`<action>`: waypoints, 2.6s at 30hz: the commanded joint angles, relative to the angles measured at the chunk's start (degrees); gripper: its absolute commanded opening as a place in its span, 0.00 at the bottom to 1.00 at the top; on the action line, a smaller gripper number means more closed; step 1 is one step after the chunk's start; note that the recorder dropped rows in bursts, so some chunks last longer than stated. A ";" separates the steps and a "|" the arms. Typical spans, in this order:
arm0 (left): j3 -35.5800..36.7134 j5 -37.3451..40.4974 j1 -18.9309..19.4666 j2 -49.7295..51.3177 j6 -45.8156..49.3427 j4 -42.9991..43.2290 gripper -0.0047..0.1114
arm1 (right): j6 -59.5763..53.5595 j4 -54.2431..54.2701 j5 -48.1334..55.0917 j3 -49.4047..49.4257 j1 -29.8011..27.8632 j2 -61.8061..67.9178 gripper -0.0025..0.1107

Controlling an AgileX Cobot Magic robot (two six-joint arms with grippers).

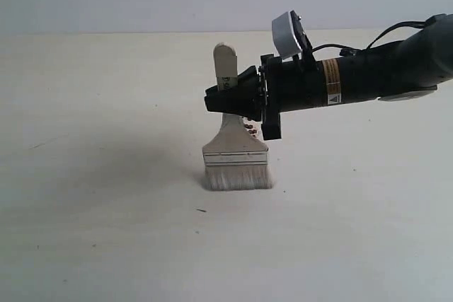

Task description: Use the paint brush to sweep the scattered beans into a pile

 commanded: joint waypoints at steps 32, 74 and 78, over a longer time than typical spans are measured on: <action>-0.13 -0.11 0.07 -0.43 0.01 -0.09 0.04 | 6.69 -2.99 -0.78 -0.24 -0.27 -9.00 0.02; -0.13 -0.11 0.07 -0.43 0.01 -0.09 0.04 | 10.71 -2.95 0.10 -32.81 -10.17 16.65 0.02; -0.13 -0.11 0.07 -0.43 0.01 -0.09 0.04 | 13.58 -3.96 -0.78 -32.81 -10.17 16.95 0.02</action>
